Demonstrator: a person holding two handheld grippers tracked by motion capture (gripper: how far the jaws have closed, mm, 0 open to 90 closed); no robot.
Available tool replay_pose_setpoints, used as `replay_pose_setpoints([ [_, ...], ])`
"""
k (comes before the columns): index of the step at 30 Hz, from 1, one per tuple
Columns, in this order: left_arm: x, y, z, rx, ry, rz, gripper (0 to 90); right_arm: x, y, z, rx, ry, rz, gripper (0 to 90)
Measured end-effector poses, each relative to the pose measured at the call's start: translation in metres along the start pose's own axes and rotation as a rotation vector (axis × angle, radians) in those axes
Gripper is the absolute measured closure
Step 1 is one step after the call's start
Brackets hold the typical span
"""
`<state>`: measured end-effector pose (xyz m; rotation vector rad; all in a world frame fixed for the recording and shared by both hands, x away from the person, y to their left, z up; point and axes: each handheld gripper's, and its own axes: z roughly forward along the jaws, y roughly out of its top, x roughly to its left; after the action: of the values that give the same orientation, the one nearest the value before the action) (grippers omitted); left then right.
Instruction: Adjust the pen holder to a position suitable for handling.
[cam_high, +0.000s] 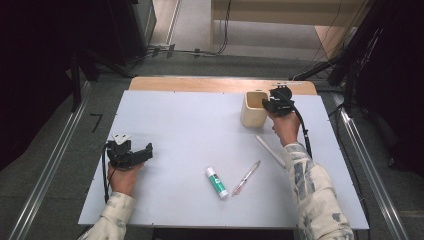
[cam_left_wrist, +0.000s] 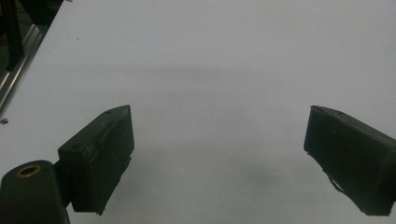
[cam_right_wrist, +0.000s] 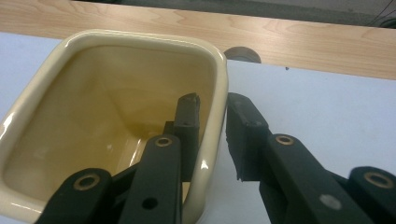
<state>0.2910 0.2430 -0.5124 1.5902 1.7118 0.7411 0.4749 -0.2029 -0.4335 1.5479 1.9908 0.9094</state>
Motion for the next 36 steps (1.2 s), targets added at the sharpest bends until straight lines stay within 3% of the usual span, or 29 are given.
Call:
replay_pose_setpoints([
  [7, 0.000, 0.000, 0.000, -0.003, 0.000, -0.001, 9.4, 0.004, -0.001, 0.001, -0.001, -0.005, -0.011, 80.4],
  [22, 0.000, 0.000, 0.001, 0.001, 0.002, -0.001, 9.4, 0.007, -0.001, -0.001, -0.001, 0.026, -0.040, 80.7],
  [36, 0.001, 0.000, 0.001, 0.000, 0.001, -0.002, 9.4, 0.043, -0.009, -0.009, 0.008, 0.111, -0.137, 80.5],
])
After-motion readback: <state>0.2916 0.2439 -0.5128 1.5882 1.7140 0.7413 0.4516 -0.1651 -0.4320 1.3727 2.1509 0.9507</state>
